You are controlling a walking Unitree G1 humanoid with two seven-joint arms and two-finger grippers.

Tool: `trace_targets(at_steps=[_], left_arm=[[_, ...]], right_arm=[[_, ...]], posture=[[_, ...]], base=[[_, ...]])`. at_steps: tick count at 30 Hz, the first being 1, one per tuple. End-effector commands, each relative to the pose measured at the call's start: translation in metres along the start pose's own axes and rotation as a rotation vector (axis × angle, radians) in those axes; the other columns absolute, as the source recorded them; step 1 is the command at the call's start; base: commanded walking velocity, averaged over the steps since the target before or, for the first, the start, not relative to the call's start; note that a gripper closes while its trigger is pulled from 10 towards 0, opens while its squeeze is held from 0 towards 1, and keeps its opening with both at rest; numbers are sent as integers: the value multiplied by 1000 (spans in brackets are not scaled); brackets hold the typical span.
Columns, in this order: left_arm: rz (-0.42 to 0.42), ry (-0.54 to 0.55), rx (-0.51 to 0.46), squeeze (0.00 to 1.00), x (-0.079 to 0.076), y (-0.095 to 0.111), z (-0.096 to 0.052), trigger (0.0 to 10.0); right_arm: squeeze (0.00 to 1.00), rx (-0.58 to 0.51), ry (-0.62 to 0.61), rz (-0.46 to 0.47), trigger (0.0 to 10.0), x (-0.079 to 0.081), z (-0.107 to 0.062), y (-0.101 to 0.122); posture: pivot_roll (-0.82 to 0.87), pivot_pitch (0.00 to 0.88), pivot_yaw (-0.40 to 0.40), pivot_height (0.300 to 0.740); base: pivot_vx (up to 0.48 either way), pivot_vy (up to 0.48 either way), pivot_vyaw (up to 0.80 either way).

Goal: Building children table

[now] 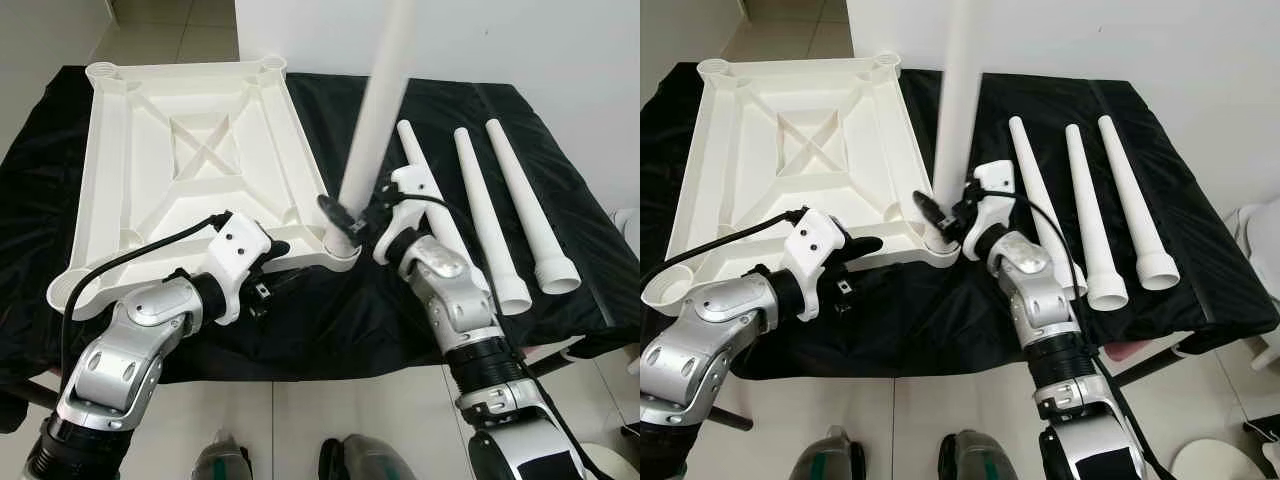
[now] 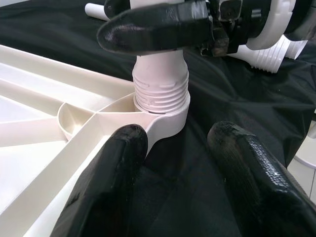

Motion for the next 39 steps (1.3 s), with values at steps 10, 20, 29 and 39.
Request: trace_targets(at_steps=[10,20,29,39], left_arm=[[4,-3,-5,0,1,4,-2,10000],[5,-9,-8,0,2,5,-3,10000],[8,-21,-8,0,1,6,-2,10000],[6,-23,-5,0,0,5,-3,10000]], right_arm=[[0,65,55,-96,10000,10,-7,-19],[0,37,-24,10,10000,-6,-19,-25],[0,1,-160,208,10000,-27,-22,-30],[0,41,-168,203,10000,-26,-17,-37]], posture=[[-28,51,-64,740],[-37,56,-54,740],[-36,59,-49,740],[-30,52,-49,740]], base=[[0,0,0],[0,0,0],[0,0,0],[0,0,0]])
Point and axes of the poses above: a point about 5 cm out from each wrist's last joint towards the gripper, its own z axis pointing out of the wrist towards the gripper, its own y axis along the axis of the wrist's last joint, x = y × z, the point moved 6 cm from there along z, pointing out of the wrist towards the gripper, and after that the axes turned 10 degrees about z, right-handed, at the moved point
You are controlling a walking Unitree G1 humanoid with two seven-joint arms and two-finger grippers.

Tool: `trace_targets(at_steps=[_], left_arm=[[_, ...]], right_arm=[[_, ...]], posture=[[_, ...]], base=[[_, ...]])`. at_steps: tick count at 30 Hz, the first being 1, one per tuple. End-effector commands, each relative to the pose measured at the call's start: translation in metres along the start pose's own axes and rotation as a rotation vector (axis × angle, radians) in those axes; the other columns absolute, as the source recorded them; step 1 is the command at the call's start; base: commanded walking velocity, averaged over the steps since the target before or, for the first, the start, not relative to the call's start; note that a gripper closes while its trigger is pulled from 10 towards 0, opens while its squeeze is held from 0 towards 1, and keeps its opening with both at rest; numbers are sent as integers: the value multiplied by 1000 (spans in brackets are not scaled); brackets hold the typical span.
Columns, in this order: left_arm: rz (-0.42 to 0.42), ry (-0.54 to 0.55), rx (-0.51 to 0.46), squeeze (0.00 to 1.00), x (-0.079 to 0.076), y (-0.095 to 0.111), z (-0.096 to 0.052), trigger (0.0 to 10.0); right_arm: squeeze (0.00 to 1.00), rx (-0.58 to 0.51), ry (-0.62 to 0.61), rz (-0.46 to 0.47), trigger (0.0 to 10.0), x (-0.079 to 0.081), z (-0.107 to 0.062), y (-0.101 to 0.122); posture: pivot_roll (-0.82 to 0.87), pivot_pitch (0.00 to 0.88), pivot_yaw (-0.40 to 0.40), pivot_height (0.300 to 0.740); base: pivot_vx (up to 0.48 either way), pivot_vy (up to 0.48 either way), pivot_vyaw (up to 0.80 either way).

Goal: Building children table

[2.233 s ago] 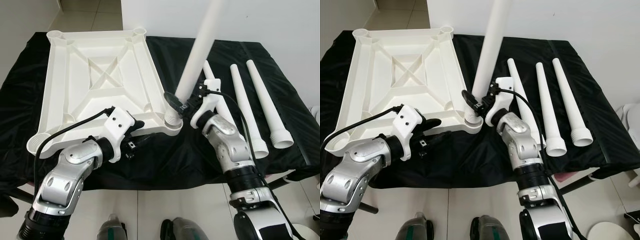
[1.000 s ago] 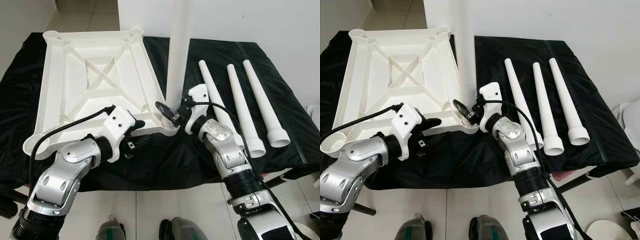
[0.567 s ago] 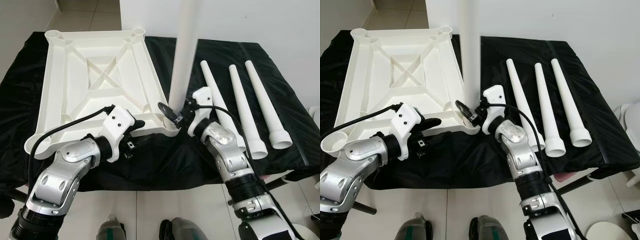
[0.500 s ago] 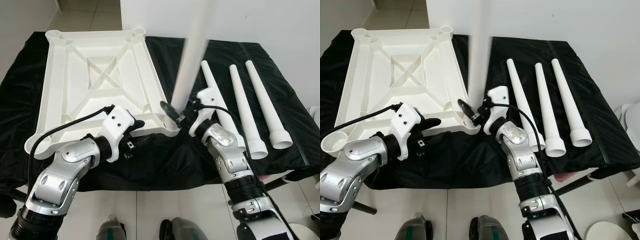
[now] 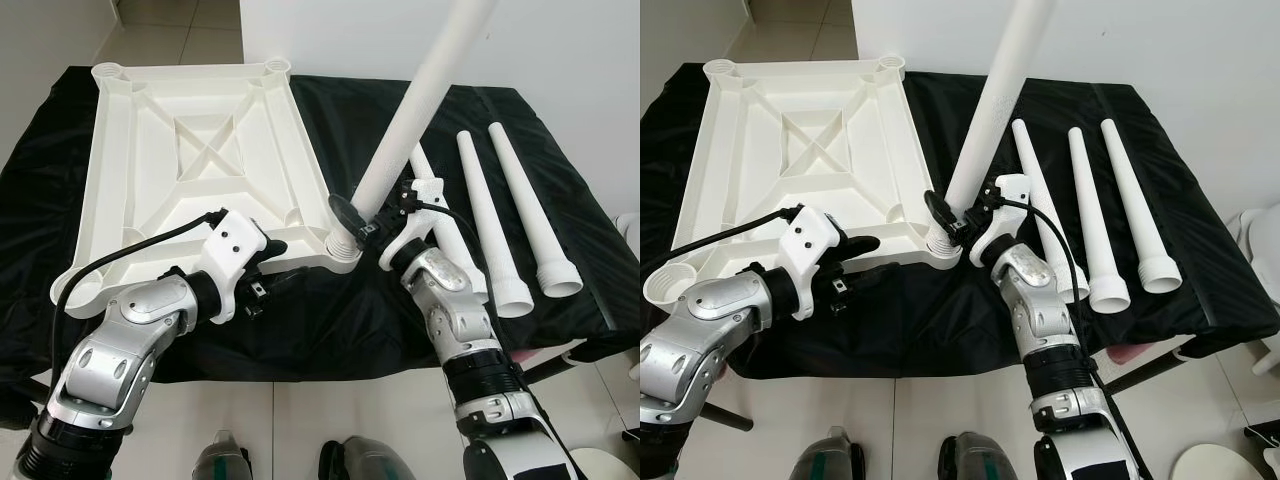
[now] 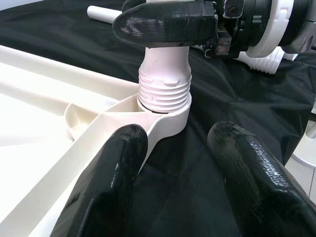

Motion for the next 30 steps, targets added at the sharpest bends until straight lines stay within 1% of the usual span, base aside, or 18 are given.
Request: trace_targets(at_steps=[1,5,6,9,10,13,14,15,21,23,24,26,30], left_arm=[[5,-9,-5,0,-1,3,0,10000],[8,-8,-6,0,-1,4,0,10000],[8,-6,-6,0,-1,4,-1,10000],[8,-6,-6,0,-1,4,-1,10000],[8,-3,-5,0,-1,4,-1,10000],[8,-3,-5,0,-1,4,-1,10000],[7,-2,-5,0,0,4,-2,10000],[8,-1,-4,0,0,4,-2,10000],[8,-2,-5,0,-1,4,-2,10000],[7,-5,-4,0,-1,4,-1,10000],[7,-5,-4,0,-1,4,-1,10000],[7,-7,-5,0,-2,4,-1,10000],[6,-7,-6,0,-2,4,-1,10000]], right_arm=[[0,100,-52,16,10000,-10,-6,-25],[0,94,-38,7,10000,-7,-7,-27],[0,82,-22,-4,10000,-4,-9,-26],[0,82,-22,-4,10000,-4,-9,-26],[0,51,40,-103,10000,7,-12,-23],[0,51,40,-103,10000,7,-12,-23],[0,49,67,-151,10000,13,-12,-23],[0,53,89,-180,10000,17,-13,-24],[0,72,105,-191,10000,21,-11,-28],[0,115,76,-166,10000,15,-7,-32],[0,115,76,-166,10000,15,-7,-32],[0,149,61,-145,10000,12,-4,-35],[0,167,56,-120,10000,9,-3,-36]], posture=[[-30,52,-49,740],[-22,50,-55,740],[-20,49,-57,740],[-20,49,-57,740],[-20,48,-57,740],[-20,48,-57,740],[-20,48,-57,740],[-13,40,-60,740],[-15,35,-58,740],[-17,35,-58,740],[-17,35,-58,740],[-17,33,-58,740],[-16,34,-59,740]], base=[[0,0,0],[0,0,0],[0,0,0],[0,0,0],[0,0,0],[0,0,0],[0,0,0],[0,0,0],[0,0,0],[0,0,0],[0,0,0],[0,0,0],[0,0,0]])
Point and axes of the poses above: a point about 5 cm out from each wrist's last joint towards the gripper, its own z axis pointing out of the wrist towards the gripper, its own y axis along the axis of the wrist's last joint, x = y × z, the point moved 6 cm from there along z, pointing out of the wrist towards the gripper, and after that the axes turned 10 degrees about z, right-handed, at the moved point
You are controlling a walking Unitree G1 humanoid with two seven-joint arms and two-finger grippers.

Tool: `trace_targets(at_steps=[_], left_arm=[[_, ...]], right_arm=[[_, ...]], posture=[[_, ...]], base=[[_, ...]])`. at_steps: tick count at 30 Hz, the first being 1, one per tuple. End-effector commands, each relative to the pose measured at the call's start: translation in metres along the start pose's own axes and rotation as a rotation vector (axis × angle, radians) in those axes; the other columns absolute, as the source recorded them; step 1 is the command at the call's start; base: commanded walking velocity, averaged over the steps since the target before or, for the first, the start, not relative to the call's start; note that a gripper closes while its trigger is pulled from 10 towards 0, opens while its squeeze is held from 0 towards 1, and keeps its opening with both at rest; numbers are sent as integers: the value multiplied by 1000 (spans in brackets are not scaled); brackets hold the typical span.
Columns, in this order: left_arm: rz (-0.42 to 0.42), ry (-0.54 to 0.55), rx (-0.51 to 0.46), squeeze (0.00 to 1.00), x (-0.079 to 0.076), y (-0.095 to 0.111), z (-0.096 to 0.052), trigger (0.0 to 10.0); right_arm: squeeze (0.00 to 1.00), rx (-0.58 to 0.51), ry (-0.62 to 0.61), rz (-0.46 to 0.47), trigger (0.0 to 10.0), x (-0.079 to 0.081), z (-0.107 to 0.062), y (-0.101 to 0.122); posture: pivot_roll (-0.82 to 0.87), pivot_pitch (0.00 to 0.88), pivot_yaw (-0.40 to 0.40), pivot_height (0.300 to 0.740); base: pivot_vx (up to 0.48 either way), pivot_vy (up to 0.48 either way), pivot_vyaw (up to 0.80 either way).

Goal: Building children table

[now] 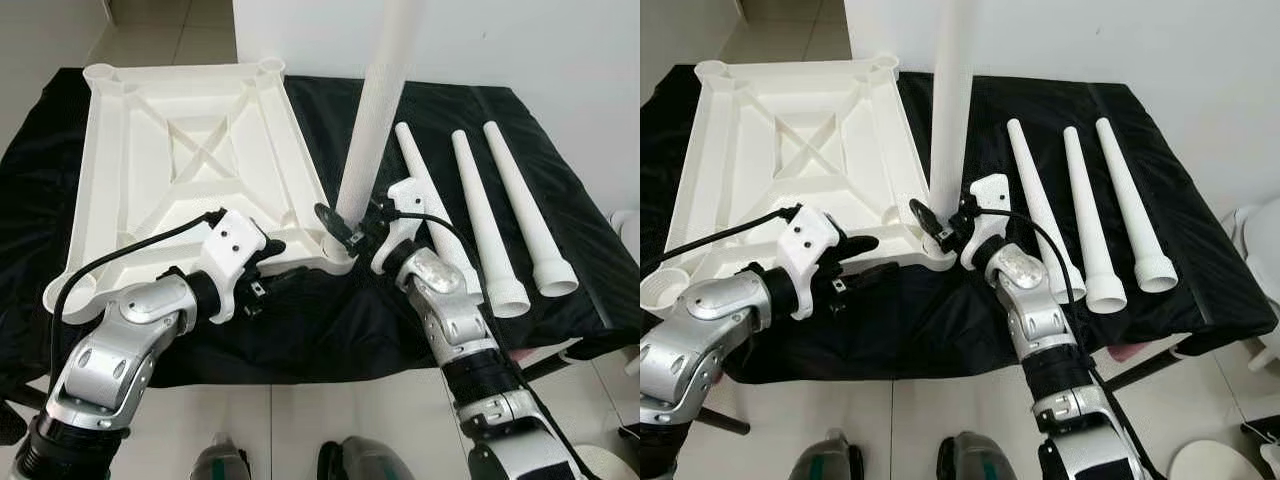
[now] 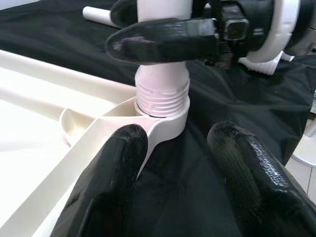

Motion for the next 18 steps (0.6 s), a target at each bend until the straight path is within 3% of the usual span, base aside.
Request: trace_targets(at_steps=[1,7,18], left_arm=[[6,-5,-10,0,-2,4,0,10000],[6,-9,-11,0,-3,4,0,10000],[2,-7,-13,0,-4,5,1,10000]], right_arm=[[0,131,-27,96,10000,-6,-4,-32],[0,147,-18,94,10000,-9,0,-31],[0,180,-93,215,10000,-23,7,-33]], posture=[[-15,32,-57,740],[-15,31,-60,740],[-14,33,-65,740]], base=[[0,0,0],[0,0,0],[0,0,0]])
Point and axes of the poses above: a point about 5 cm out from each wrist's last joint towards the gripper, its own z axis pointing out of the wrist towards the gripper, its own y axis along the axis of the wrist's last joint, x = y × z, the point moved 6 cm from there along z, pointing out of the wrist towards the gripper, and after that the axes turned 10 degrees about z, right-handed, at the moved point
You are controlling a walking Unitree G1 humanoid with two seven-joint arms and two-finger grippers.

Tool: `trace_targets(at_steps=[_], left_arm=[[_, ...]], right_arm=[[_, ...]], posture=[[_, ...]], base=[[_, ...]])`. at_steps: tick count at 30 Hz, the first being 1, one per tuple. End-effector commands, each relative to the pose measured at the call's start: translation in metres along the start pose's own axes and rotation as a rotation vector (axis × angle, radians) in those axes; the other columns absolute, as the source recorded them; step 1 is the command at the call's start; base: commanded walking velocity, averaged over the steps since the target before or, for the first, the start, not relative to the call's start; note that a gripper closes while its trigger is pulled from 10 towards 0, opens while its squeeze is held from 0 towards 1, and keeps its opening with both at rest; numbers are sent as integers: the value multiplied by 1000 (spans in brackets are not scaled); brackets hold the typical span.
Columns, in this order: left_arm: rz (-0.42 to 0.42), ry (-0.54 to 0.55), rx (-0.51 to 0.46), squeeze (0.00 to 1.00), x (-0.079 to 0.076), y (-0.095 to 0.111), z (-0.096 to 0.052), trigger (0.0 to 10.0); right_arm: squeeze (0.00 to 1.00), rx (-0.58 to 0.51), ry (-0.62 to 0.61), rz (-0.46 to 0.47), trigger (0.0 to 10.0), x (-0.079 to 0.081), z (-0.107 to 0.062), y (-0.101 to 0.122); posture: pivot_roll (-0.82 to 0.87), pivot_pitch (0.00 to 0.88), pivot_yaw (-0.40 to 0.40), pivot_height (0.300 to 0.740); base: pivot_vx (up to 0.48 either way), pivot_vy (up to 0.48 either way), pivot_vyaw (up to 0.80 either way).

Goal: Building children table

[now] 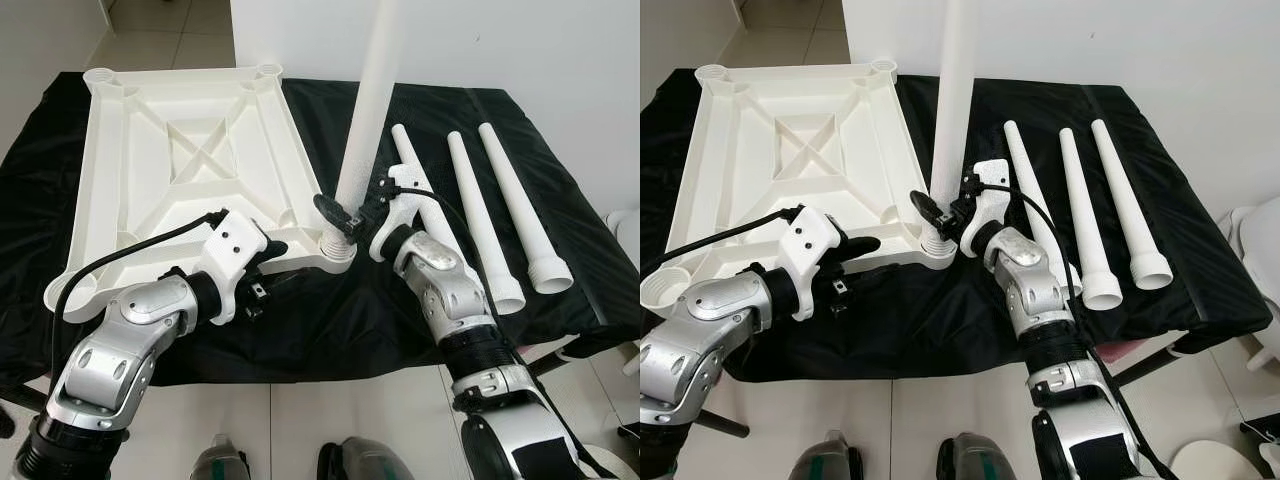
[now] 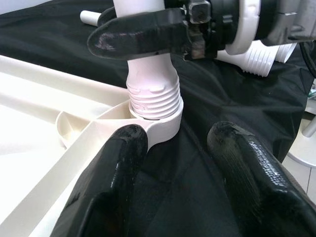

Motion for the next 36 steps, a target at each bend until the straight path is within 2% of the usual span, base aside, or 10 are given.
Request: trace_targets(at_steps=[1,6,11,18,22,24,26,36], left_arm=[[2,-3,-10,0,-3,4,0,10000],[1,0,-12,0,-4,4,0,10000],[0,2,-12,0,-4,4,0,10000],[-1,8,-11,0,-3,4,-1,10000],[-1,9,-11,0,-3,4,-1,10000],[-1,9,-11,0,-2,4,-2,10000],[-1,9,-10,0,-2,4,-2,10000],[-2,9,-6,0,-1,4,-4,10000]], right_arm=[[0,102,-59,47,10000,-12,-6,-30],[0,108,-117,89,10000,-24,-7,-29],[0,92,-120,72,10000,-24,-9,-28],[0,68,-74,8,10000,-11,-20,-35],[0,61,-72,-7,10000,-9,-24,-38],[0,53,-54,-61,10000,-4,-28,-42],[0,50,-46,-76,10000,-2,-29,-44],[0,75,-6,-150,10000,10,-36,-57]], posture=[[-14,33,-65,740],[-11,34,-73,740],[-12,37,-73,740],[-16,44,-72,740],[-16,44,-72,740],[-17,51,-66,740],[-18,53,-65,740],[-14,71,-56,740]], base=[[0,0,0],[0,0,0],[0,0,0],[0,0,0],[0,0,0],[0,0,0],[0,0,0],[0,0,0]])
Point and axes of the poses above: a point about 5 cm out from each wrist's last joint towards the gripper, its own z axis pointing out of the wrist towards the gripper, its own y axis along the axis of the wrist's last joint, x = y × z, the point moved 6 cm from there along z, pointing out of the wrist towards the gripper, and after that the axes turned 10 degrees about z, right-handed, at the moved point
